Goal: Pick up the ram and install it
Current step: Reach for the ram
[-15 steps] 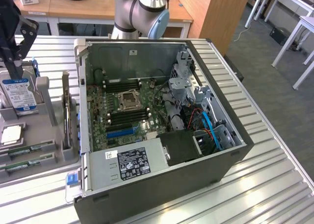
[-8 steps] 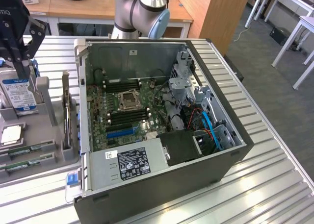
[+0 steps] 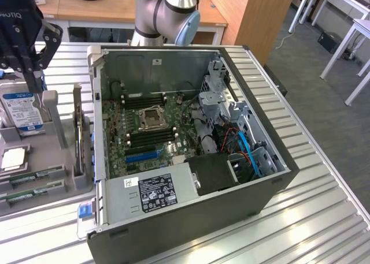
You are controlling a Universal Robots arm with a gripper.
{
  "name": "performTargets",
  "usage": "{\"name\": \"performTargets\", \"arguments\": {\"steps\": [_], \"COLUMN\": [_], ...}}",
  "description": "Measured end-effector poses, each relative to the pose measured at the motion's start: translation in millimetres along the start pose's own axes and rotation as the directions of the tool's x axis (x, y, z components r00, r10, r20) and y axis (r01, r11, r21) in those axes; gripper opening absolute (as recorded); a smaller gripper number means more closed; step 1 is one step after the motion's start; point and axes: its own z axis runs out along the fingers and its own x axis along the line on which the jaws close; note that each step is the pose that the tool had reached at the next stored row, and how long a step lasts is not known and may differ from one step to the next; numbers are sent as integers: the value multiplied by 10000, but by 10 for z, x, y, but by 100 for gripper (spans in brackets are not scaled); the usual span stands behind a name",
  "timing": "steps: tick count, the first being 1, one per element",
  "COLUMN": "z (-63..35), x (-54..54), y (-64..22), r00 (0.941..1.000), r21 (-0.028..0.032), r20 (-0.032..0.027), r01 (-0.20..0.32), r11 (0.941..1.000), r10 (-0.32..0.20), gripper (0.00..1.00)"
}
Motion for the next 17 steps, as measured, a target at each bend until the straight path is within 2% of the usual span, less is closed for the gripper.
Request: {"name": "performTargets", "arguments": {"steps": [9,17], "z": [4,4], "x": [-125,-136], "y": [5,6], "r00": [10000,10000], "r21": [0,0], "r20": [1,0], "r01": [0,0], "r11": [10000,10000], "r10": [0,0], "gripper": [11,11]}}
